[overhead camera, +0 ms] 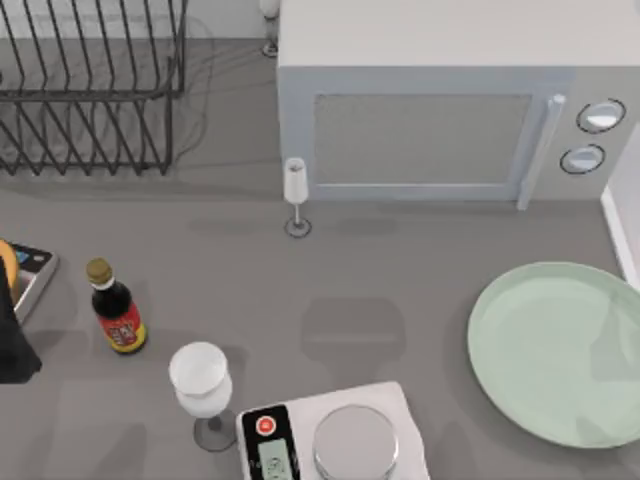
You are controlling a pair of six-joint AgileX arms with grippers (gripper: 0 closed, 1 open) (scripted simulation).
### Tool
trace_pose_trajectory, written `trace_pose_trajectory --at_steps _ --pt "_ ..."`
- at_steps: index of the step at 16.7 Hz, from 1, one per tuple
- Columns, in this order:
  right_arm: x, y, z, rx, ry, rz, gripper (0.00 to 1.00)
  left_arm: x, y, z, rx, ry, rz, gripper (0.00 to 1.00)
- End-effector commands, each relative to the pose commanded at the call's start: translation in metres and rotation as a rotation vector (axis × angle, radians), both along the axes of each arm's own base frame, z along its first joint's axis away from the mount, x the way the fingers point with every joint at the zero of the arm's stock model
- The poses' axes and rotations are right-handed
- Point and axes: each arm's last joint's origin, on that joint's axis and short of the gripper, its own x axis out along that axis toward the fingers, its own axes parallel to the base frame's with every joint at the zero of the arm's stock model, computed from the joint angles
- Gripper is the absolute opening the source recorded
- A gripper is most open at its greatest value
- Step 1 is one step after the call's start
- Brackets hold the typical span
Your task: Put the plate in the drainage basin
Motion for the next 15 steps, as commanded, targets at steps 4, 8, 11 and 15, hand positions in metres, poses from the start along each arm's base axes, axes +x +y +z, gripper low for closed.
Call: trace_pose_trajectory --at_steps 4,8,11,15 --pt "0.000 0.000 0.000 0.000 0.000 0.000 1.00 0.000 0.000 0.000 0.000 0.000 0.000 1.00" --pt "0.001 0.005 0.018 0.042 0.088 0.041 1.00 0.000 0.000 0.000 0.000 0.000 0.000 1.00" --pt "0.010 0.013 0.044 0.098 0.251 0.096 1.00 0.000 0.000 0.000 0.000 0.000 0.000 1.00" --pt "0.044 0.035 0.077 0.159 0.582 0.154 1.00 0.000 0.000 0.000 0.000 0.000 0.000 1.00"
